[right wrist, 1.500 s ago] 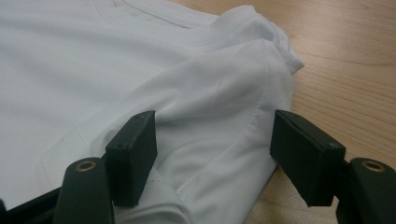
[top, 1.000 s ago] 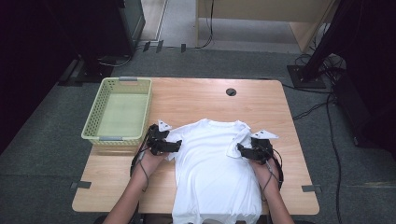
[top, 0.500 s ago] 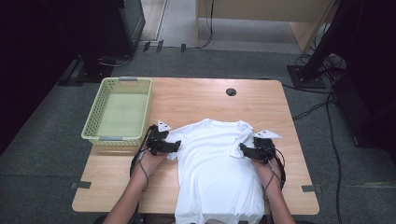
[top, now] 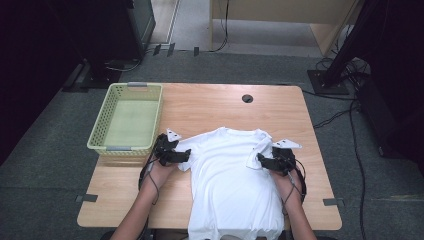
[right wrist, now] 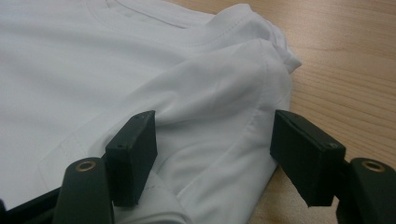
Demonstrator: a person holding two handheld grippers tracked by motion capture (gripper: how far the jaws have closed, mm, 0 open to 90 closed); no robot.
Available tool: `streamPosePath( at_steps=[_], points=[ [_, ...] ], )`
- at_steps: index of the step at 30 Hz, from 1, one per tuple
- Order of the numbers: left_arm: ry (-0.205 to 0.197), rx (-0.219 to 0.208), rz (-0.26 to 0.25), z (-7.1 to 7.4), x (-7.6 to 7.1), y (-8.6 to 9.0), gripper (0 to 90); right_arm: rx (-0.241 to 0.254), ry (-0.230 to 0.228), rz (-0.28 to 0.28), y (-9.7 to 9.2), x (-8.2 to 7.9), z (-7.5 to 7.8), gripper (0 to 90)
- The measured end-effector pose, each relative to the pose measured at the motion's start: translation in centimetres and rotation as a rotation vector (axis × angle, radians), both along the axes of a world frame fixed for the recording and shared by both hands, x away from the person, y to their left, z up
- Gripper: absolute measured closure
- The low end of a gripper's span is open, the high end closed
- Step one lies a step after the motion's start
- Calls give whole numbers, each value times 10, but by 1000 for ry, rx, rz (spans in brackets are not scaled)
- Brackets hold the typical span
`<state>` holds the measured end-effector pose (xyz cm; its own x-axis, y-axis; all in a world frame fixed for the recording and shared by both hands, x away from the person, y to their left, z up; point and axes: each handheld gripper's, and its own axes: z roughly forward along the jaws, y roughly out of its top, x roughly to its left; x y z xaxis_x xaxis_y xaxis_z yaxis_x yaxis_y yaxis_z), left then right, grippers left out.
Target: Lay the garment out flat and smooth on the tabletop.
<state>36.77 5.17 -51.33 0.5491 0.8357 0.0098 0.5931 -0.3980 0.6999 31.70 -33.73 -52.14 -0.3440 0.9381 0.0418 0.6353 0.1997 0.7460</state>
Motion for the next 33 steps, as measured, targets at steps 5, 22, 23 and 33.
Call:
streamPosePath(
  at_steps=[5, 22, 23, 33],
  points=[
    [-10, -6, 3, -1, 0, 2, 245, -1, -2, -1, 0, 0, 0, 313],
    [-10, -5, -2, 4, -5, -2, 686, -7, 7, 12, 5, -3, 1, 306],
    [-9, -2, -5, 4, -5, -2, 709, -6, 7, 16, 6, -3, 1, 308],
    [36, -33, 20, 7, -4, 0, 845, -8, 15, 42, 13, -6, 2, 315]
  ],
)
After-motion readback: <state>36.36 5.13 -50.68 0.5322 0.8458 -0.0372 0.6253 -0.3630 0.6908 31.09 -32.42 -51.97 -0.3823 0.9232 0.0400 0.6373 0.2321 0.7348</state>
